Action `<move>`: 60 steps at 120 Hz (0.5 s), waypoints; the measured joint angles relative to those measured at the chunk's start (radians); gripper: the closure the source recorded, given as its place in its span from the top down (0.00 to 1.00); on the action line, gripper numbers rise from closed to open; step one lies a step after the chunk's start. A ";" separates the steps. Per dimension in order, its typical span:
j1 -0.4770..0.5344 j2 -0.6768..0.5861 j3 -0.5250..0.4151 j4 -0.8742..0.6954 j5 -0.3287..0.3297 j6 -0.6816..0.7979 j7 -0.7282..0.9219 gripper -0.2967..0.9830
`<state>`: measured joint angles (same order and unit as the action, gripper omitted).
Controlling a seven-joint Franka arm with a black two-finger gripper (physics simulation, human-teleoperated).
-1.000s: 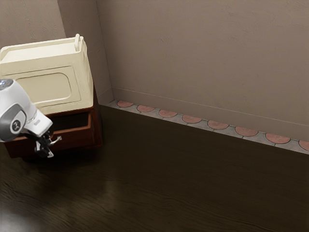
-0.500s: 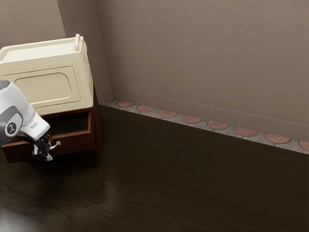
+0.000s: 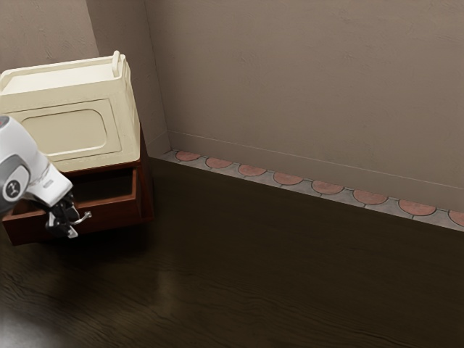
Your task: Pull the drawer handle with one arm to open the drawer
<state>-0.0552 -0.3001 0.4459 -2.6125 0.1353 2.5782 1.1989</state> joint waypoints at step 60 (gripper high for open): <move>-0.031 -0.025 -0.019 0.265 0.065 -0.259 -0.011 0.69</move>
<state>-0.0859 -0.3252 0.4272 -2.3473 0.2006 2.3192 1.1880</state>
